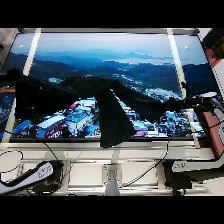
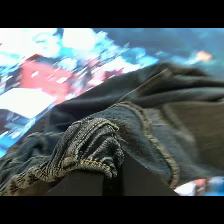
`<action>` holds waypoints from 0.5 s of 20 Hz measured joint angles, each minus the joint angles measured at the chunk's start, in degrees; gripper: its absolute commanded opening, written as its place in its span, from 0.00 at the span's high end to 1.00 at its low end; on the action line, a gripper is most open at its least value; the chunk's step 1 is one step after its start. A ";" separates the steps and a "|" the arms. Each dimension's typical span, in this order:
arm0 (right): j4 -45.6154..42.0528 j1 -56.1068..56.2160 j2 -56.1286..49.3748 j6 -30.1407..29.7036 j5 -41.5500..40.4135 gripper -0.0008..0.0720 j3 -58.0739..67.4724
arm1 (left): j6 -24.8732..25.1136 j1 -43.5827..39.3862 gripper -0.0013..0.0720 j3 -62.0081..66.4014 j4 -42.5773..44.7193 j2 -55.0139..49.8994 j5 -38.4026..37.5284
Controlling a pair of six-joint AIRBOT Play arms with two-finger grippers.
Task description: Fold the clothes and pants, and hang the long-sleeved shirts on hangers.
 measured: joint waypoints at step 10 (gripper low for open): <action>-2.73 -0.02 21.18 -2.03 -2.69 0.96 20.52 | 2.16 1.60 0.89 -0.02 -8.96 15.93 16.76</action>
